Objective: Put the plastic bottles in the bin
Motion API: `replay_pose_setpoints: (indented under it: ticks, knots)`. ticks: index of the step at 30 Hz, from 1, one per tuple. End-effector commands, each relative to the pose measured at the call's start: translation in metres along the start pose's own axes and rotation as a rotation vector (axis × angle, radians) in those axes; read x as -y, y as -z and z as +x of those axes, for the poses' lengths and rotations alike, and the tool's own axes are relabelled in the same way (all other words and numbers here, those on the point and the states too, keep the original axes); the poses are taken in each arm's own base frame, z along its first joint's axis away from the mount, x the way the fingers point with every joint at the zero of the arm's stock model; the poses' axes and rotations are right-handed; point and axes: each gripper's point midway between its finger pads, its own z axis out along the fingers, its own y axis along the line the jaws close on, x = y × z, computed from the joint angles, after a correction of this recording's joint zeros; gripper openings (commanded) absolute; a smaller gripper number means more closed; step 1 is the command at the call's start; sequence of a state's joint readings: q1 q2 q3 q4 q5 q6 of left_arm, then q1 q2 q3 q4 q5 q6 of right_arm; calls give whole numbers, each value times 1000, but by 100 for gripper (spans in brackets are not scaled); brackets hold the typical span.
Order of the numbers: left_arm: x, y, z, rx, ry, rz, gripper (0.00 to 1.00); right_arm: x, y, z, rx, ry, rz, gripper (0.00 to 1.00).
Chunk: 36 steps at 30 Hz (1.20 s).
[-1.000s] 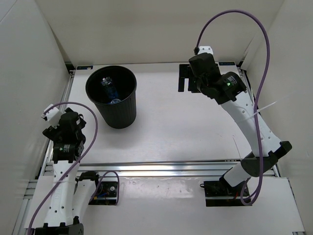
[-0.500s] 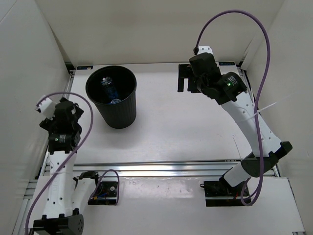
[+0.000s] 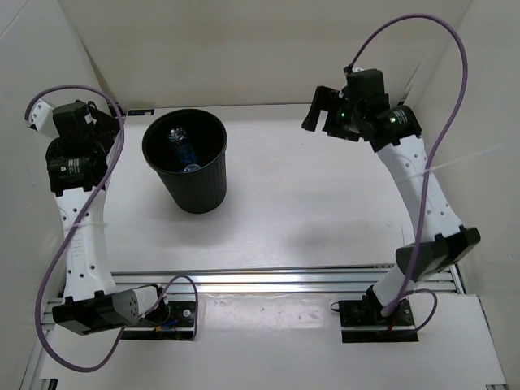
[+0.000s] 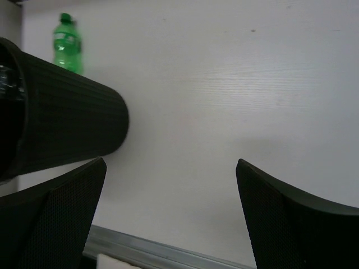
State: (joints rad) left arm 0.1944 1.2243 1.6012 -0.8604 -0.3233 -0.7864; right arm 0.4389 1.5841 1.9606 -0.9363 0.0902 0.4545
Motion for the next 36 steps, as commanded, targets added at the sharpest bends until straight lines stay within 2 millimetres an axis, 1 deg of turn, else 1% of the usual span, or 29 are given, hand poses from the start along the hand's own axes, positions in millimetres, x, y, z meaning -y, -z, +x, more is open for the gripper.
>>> replay_pose_setpoints:
  ticks: [1, 2, 3, 4, 5, 6, 7, 8, 9, 12, 14, 16, 17, 19, 20, 22, 23, 24, 25, 26, 27, 28, 29, 31, 32, 33, 34, 35, 36]
  knots:
    - [3, 11, -3, -17, 8, 15, 100, -47, -27, -15, -86, -132, -352, 100]
    - [-2, 12, -5, -2, -1, 0, 100, -51, -31, -30, -68, -152, -412, 100]
    - [-5, 9, -1, -11, -5, -10, 100, -52, -56, -25, -126, -181, -443, 100]
    - [-5, 12, -3, -5, -25, -4, 100, -56, -63, -27, -159, -215, -481, 100]
    - [-6, 11, 3, -25, -38, 3, 100, -70, -63, -27, -203, -214, -573, 100]
    - [-4, 13, 4, -27, -34, 18, 100, -77, -79, -32, -225, -220, -615, 100]
    - [-6, 15, 6, -35, -47, 25, 100, -78, -85, -35, -253, -255, -643, 100]
    - [-6, 13, 10, -48, -50, 26, 100, -79, -104, -28, -297, -283, -662, 100]
    - [-8, 14, 16, -64, -52, 30, 100, -84, -104, -27, -325, -295, -709, 100]
    - [-10, 13, 24, -94, -58, 32, 100, -86, -128, -19, -372, -360, -761, 100]
    - [-17, 8, 34, -125, -70, 3, 100, -84, -148, -7, -421, -400, -780, 100]
    - [-34, -5, 50, -182, -56, -38, 100, -84, -157, -2, -468, -443, -795, 100]
    - [-41, -16, 45, -176, -28, -45, 100, -83, -166, 2, -484, -447, -799, 100]
    - [-46, -31, 60, -243, 11, -30, 100, -82, -169, 6, -503, -463, -798, 100]
    - [-50, -43, 59, -255, 39, -42, 100, -79, -174, 12, -515, -472, -790, 100]
    - [-43, -60, 67, -317, 71, 22, 100, -76, -179, 18, -527, -481, -781, 100]
    - [-44, -77, 73, -352, 93, 20, 100, -75, -182, 21, -540, -500, -773, 100]
    - [-42, -88, 69, -362, 112, 44, 100, -75, -182, 21, -541, -500, -773, 100]
    - [-36, -98, 71, -380, 103, 72, 100, -73, -187, 25, -553, -518, -765, 100]
    - [-22, -106, 54, -344, 90, 105, 100, -71, -193, 28, -556, -521, -763, 100]
    - [-25, -130, 65, -388, 64, 89, 100, -70, -197, 31, -573, -548, -751, 100]
    - [-19, -141, 67, -416, 58, 113, 100, -68, -206, 35, -578, -559, -748, 100]
    - [-11, -165, 70, -448, 63, 127, 100, -69, -207, 34, -584, -567, -760, 100]
    - [4, -180, 80, -524, 68, 206, 100, -67, -220, 39, -611, -619, -757, 100]
    - [20, -185, 74, -520, 43, 256, 100, -68, -220, 40, -629, -631, -765, 100]
    - [18, -202, 90, -553, 1, 262, 100, -68, -221, 38, -628, -635, -766, 100]
    - [25, -203, 101, -572, -35, 278, 100, -67, -226, 41, -630, -636, -765, 100]
    - [27, -210, 98, -540, -65, 263, 100, -72, -224, 44, -650, -645, -770, 100]
    - [18, -218, 106, -554, -74, 233, 100, -73, -224, 43, -648, -649, -773, 100]
